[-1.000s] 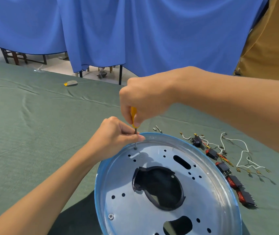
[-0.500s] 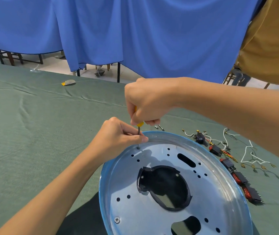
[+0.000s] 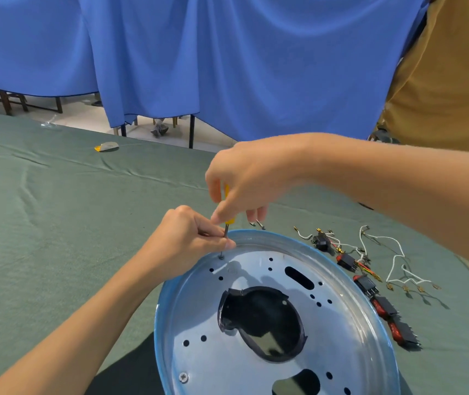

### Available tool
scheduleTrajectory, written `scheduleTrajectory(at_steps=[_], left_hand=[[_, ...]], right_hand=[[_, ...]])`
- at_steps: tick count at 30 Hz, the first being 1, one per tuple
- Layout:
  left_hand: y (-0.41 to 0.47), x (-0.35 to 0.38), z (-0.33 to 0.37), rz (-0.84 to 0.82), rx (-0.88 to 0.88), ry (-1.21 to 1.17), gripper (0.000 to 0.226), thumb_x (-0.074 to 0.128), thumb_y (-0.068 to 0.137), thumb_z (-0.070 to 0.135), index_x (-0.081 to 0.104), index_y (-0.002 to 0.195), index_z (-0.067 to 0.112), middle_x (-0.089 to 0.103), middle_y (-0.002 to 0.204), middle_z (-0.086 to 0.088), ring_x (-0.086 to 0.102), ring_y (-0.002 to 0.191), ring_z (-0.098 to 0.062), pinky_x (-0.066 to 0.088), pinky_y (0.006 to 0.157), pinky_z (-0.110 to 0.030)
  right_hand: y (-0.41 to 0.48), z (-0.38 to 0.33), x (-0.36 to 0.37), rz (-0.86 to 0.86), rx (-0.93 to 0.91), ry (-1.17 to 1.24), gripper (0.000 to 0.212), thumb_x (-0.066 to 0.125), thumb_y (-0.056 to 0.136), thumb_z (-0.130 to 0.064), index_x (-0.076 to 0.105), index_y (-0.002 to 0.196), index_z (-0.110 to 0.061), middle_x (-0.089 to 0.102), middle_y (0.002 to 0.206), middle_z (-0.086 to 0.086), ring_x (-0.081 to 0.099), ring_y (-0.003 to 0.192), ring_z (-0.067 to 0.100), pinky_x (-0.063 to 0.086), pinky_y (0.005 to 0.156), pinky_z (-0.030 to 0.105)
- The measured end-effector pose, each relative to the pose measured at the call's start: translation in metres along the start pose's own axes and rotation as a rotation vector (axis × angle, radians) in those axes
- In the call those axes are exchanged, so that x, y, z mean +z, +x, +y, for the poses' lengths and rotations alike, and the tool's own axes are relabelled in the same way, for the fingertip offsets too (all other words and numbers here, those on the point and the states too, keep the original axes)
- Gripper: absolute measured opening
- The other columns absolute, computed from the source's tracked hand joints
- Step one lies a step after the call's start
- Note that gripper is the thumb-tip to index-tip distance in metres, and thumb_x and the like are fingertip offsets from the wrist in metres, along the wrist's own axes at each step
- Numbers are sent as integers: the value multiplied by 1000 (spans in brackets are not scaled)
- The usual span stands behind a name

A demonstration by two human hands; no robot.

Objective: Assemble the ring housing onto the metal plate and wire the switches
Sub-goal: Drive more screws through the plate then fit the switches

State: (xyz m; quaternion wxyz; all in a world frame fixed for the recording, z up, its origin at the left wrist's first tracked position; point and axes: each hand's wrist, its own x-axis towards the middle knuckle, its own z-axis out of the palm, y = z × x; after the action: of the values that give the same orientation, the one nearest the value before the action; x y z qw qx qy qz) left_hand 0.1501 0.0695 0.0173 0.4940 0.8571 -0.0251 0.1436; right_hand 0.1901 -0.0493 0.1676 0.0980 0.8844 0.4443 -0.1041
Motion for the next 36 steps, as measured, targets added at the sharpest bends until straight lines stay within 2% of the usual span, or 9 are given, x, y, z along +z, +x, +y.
scheduleTrajectory(at_steps=[5,11,15,17,19,23,27,31,36], left_hand=[[1,3,-1,17,-24,-11,6,85,73,21,81,76,17,75,71,9,59,62,9,44,62,-12],[-2,2,1,-9,-12,-14,15,83,77,22,78,65,30,73,65,6,55,62,-3,43,64,-25],[-1,2,2,-32,1,-2,8,81,78,26,80,71,28,72,62,3,51,60,-7,41,61,-27],[0,1,1,-44,14,17,9,80,80,27,80,71,27,62,55,-9,38,58,-12,33,57,-29],[0,0,0,-60,35,48,14,77,82,27,79,69,26,49,54,-17,30,60,-14,27,56,-30],[-1,-2,-1,-66,26,56,7,76,84,27,79,79,24,50,60,-6,31,62,-14,28,57,-29],[-1,-1,0,-65,62,120,20,74,86,25,78,70,15,35,51,1,22,53,-10,22,49,-23],[-2,0,0,-76,68,95,20,74,86,29,78,68,22,40,53,-8,27,56,-12,24,53,-27],[-1,-1,2,-83,64,97,21,73,87,30,80,71,17,39,58,-3,27,62,-15,25,56,-30]], right_hand=[[1,7,-8,72,-181,-208,5,67,85,-25,69,80,-26,66,51,-12,65,54,-1,40,43,12],[7,3,1,41,-184,-256,27,56,92,-21,65,67,-14,62,44,-14,58,49,-3,39,38,9],[6,6,6,41,-28,-111,38,47,97,-17,51,59,-14,64,46,-9,71,63,12,55,70,29],[5,7,7,35,36,-14,34,44,97,-16,51,64,-13,60,42,-12,72,61,12,55,73,33],[6,5,6,16,42,27,34,45,98,-17,53,66,-11,60,41,-11,71,58,12,55,71,29],[6,2,-2,28,-85,-62,16,62,90,-30,67,79,-20,71,60,-7,68,54,4,47,55,17],[8,4,-1,36,-169,-196,18,61,89,-23,66,72,-20,65,48,-13,62,50,-3,35,39,5],[15,2,3,22,-104,-200,39,54,96,-20,58,57,-14,62,44,-11,66,54,3,52,57,18],[17,2,2,-9,5,4,38,48,98,-16,54,61,-11,59,39,-11,70,55,11,51,62,23]])
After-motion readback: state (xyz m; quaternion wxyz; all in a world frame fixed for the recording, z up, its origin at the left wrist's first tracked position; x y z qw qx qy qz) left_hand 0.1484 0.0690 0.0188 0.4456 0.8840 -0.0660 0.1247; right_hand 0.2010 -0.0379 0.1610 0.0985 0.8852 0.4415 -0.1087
